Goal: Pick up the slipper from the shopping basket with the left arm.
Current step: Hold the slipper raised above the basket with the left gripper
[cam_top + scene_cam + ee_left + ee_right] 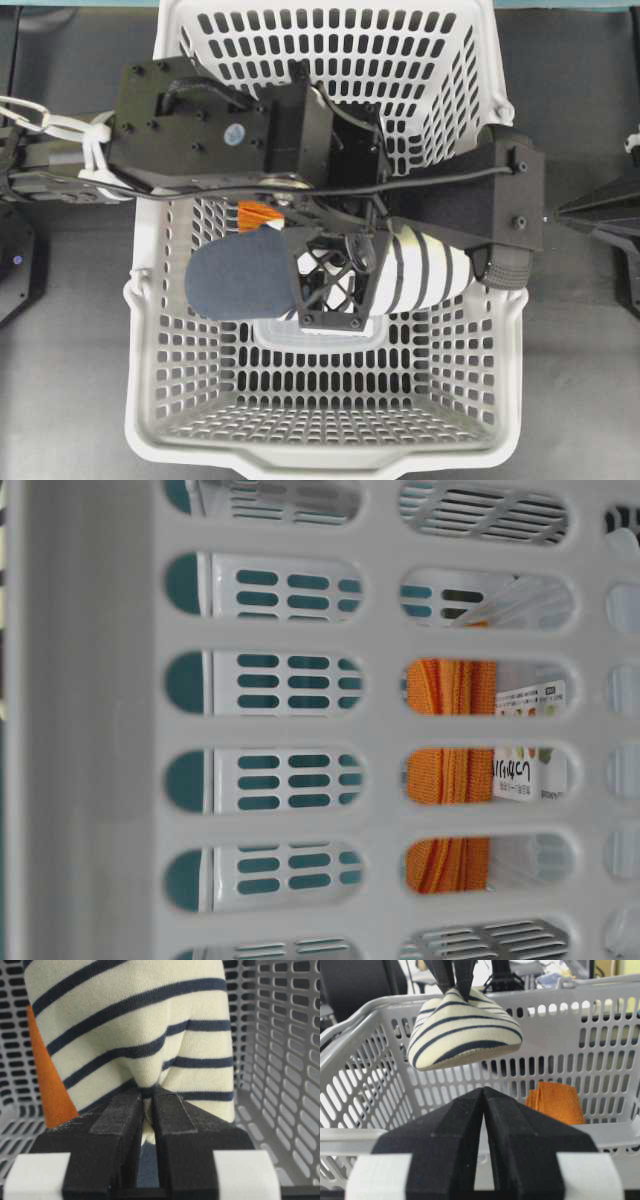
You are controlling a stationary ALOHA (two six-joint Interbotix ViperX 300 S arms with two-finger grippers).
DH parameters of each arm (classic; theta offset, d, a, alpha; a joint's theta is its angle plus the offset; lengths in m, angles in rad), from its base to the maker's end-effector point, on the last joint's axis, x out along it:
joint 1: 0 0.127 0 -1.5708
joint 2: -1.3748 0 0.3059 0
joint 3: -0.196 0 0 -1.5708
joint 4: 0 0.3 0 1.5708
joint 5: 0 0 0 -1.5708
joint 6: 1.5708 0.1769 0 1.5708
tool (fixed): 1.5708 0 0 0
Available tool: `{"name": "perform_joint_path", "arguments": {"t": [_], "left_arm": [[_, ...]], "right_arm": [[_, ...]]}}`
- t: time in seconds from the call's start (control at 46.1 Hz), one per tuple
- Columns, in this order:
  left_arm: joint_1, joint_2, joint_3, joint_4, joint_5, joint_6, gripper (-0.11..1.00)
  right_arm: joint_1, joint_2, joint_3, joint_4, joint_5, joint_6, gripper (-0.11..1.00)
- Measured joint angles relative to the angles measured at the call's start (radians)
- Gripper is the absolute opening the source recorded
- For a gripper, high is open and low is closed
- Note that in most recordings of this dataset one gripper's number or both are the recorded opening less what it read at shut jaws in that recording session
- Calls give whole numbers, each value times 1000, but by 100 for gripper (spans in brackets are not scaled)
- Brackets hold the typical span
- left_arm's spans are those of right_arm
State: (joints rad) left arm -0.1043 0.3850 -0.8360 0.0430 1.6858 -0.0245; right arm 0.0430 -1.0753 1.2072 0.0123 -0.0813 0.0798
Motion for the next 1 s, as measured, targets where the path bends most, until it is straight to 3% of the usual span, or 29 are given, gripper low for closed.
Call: {"name": "perform_joint_path", "arguments": {"t": [0.998], "left_arm": [[0, 3, 0, -2, 2, 0, 5]], "right_arm": [[2, -12, 2, 0, 0, 0, 0]]}}
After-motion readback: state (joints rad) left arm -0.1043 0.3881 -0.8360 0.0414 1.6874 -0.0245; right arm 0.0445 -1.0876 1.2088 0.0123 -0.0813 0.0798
